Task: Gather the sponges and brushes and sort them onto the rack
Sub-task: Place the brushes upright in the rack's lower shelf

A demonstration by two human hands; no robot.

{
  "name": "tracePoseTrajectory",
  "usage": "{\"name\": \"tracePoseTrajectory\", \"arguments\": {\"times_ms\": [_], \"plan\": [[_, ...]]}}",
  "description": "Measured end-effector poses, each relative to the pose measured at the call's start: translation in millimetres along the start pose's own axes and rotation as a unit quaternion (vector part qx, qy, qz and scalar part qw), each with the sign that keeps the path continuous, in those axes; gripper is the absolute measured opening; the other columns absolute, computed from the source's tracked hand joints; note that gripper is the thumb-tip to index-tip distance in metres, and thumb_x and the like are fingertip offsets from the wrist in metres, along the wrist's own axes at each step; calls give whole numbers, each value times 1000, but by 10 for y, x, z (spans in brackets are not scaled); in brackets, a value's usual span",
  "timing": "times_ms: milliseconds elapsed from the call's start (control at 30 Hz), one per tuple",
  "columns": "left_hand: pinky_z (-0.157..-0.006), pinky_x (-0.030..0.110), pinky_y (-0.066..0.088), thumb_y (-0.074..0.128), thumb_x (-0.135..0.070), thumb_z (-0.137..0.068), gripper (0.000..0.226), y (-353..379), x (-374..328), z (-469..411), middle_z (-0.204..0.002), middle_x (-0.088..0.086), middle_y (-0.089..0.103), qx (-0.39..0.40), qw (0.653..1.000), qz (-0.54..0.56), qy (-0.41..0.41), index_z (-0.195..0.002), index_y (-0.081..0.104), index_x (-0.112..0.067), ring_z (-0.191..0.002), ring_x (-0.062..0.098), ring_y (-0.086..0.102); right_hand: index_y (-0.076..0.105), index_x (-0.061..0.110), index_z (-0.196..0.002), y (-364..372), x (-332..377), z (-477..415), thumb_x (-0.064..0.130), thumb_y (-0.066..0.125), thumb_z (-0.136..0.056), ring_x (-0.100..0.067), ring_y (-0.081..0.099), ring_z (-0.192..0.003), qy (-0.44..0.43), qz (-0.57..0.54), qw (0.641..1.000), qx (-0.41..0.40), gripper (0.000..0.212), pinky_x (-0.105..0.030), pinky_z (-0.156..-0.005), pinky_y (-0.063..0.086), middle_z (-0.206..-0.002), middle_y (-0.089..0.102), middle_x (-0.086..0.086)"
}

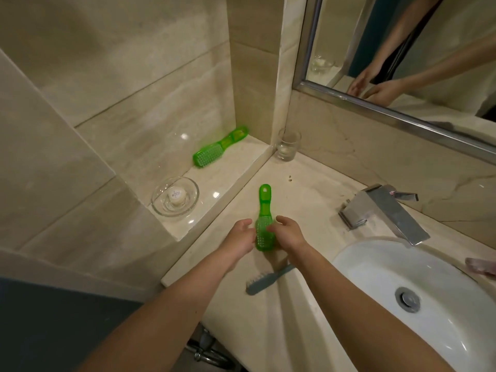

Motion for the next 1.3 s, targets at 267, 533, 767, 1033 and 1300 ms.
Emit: {"name": "tracePoseTrajectory", "arguments": {"times_ms": [267, 533, 767, 1033, 1300], "plan": [[-47, 13, 44, 47, -12, -93, 28, -125, -451, 66, -93, 1, 68, -86, 988, 74, 104, -118, 55, -21, -62, 2, 65, 57, 2, -101, 127, 357, 119, 1, 54, -86, -26, 64, -70, -53, -143, 988, 19, 16, -47, -77, 58, -83, 64, -15], [-95, 31, 45, 46, -6, -90, 31, -558, -1185, -3, -116, 1, 61, -192, 950, -50, 240, -113, 57, -23, -108, 16, 58, 52, 6, -97, 340, 955, -9, 0, 49, -88, -26, 64, -78, -96, -188, 976, 58, 11, -47, -80, 56, -86, 60, -15], [-93, 26, 39, 51, -7, -87, 42, -795, -1580, -191, -134, 5, 48, -254, 906, -222, 255, -127, 54, -18, -117, 21, 50, 54, 7, -100, 514, 1181, -223, 3, 51, -88, -18, 62, -67, -100, -156, 980, 76, 13, -37, -69, 53, -81, 63, -12], [-116, 38, 21, 46, -9, -88, 58, -920, -1765, -529, -154, 11, 28, -244, 854, -414, 198, -145, 34, -12, -143, 28, 20, 53, -1, -106, 610, 1333, -439, 0, 50, -88, -27, 59, -65, -121, -170, 975, 75, 18, -29, -57, 50, -78, 59, -14], [-106, 36, 32, 49, -11, -86, 53, -859, -1605, -622, -136, 10, 39, -273, 782, -539, 153, -138, 39, -17, -126, 30, 36, 55, 6, -100, 452, 1105, -623, 2, 53, -89, -19, 58, -63, -99, -175, 978, 52, 12, -34, -61, 51, -79, 60, -11]]}}
Point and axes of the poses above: each hand's wrist, its own z-axis away from the middle knuckle, its own y-axis out of the palm, x = y × z, the point moved 6 cm from there along -z, towards the middle knuckle
